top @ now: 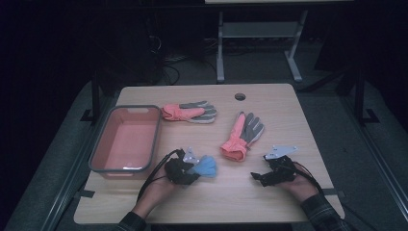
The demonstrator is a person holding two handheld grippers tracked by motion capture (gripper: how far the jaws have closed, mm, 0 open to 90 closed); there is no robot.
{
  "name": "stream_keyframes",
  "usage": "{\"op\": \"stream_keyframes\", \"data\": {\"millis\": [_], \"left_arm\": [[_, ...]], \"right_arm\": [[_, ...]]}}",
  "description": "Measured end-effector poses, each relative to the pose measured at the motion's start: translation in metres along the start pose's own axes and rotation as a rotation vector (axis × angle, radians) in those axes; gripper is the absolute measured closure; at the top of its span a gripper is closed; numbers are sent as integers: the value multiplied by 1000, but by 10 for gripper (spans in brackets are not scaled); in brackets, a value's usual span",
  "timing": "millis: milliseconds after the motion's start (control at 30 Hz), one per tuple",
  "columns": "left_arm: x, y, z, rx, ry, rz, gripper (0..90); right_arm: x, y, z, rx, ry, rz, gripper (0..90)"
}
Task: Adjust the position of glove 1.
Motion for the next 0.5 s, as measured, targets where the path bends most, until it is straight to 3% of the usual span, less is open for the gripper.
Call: {"op": "stream_keyframes", "data": {"millis": [167,233,500], "left_arm": [[4,2,-1,20,-4,25,688],[9,3,-3,46,-17,30,690],[33,14,-12,79,-59,23,694]], "right_arm": [[0,0,0,0,-5,0,129],[-1,0,0,-2,-10,-1,125],[0,0,3,-3,-33,-6,122]]}}
Point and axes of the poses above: each handheld gripper's, and its own axes: x roughly backward along the jaws, z roughly out of its underside, y roughly to its left, the point moved 3 cm from there along -x, roughly forward along the jaws, and after that the axes turned 1 degree about y, right-handed, at the moved point
